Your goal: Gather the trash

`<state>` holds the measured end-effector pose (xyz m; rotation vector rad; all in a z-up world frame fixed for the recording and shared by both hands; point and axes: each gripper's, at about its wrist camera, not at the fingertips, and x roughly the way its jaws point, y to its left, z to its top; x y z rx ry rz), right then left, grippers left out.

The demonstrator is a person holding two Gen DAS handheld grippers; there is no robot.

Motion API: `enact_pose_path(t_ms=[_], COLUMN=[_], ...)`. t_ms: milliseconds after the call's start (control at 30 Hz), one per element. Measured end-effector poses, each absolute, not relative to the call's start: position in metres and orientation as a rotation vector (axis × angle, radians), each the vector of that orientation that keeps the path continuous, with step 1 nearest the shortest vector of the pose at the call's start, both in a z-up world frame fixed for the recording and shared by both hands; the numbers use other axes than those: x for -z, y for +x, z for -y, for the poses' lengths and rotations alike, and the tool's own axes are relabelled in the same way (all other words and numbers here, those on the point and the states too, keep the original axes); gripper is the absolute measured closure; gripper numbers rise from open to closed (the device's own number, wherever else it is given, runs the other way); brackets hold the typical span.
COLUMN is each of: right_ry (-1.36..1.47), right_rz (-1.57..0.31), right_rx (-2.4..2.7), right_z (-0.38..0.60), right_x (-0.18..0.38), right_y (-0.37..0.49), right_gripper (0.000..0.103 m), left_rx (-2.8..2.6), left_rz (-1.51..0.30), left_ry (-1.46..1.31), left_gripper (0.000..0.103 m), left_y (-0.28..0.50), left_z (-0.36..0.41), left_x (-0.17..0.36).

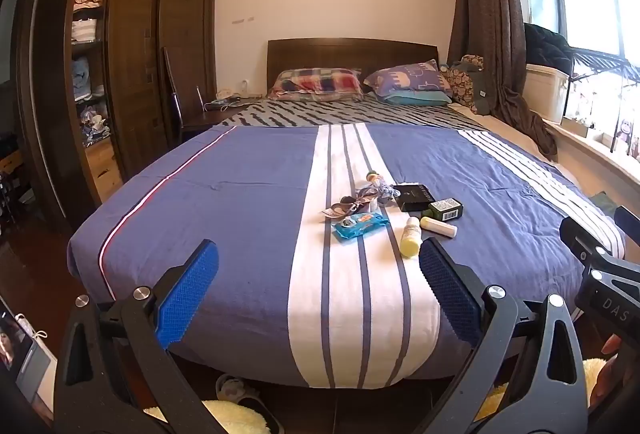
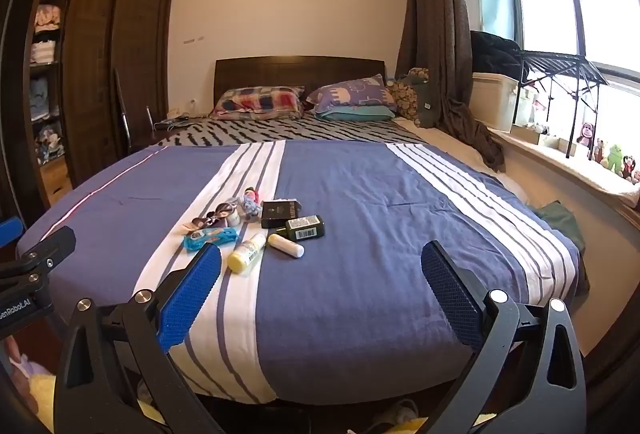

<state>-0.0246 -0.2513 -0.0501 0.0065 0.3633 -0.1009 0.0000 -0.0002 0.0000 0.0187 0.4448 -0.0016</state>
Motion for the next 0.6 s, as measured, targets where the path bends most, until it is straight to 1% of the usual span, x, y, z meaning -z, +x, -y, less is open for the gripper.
enact_pose_path(t_ms=[367,600], right_ry=[-0.004,-0.002], right_rz=[-0.368,-0.366], right_rx=[0.105,0.100], right_z=[0.2502,0.2489], right_x=[0.0534,0.0444], right_y=[-0.0245,-0.0280], right_gripper=[0.003,0.003], left_rx=[0.001,-0.006], left_rz=[-0.442,-0.429], left_ry=[0.021,0.014], left_gripper=[0.008,0.008], left_y=[0.0005,-0.0024], left_z=[0.0009,0.0020], left_x=[-0.0002,-0.0024])
